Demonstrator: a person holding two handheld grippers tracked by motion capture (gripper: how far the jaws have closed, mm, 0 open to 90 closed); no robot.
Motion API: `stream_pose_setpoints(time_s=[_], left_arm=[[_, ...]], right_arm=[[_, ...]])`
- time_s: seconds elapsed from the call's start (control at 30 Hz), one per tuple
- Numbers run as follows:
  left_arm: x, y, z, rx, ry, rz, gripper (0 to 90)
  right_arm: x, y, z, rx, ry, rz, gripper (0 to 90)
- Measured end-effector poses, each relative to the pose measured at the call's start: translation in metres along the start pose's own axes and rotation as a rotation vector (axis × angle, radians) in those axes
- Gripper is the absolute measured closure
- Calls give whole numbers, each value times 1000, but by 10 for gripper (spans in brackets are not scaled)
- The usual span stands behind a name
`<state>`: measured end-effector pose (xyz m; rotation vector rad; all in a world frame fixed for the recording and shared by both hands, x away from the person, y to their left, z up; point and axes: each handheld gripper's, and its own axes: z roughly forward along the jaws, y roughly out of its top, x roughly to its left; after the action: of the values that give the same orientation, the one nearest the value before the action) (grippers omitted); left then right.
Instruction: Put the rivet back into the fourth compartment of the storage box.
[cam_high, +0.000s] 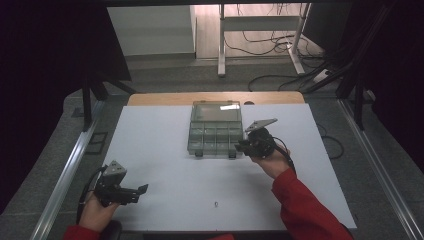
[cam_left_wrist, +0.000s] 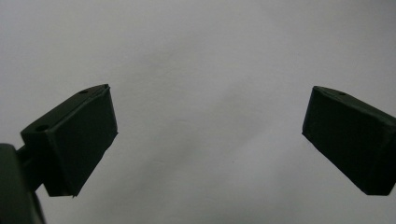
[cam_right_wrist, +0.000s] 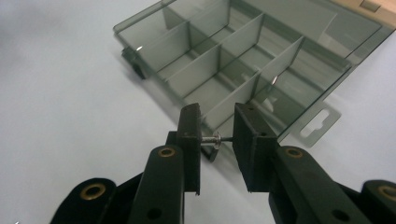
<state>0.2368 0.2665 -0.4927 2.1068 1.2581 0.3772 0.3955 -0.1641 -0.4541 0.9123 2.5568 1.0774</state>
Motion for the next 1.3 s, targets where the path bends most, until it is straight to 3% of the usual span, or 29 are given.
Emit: stream_pose_setpoints(time_s=[0.83, 1.17, 1.3], left_arm=[[0, 0, 0, 3, -4, 4, 36], [0, 0, 0, 2, -5, 3, 36], [0, 0, 0, 2, -6, 3, 36]], right_arm=[[-44, 30, 36, -7, -77, 87, 722], [-55, 31, 52, 24, -111, 112, 717], [-59, 30, 53, 21, -119, 123, 672]])
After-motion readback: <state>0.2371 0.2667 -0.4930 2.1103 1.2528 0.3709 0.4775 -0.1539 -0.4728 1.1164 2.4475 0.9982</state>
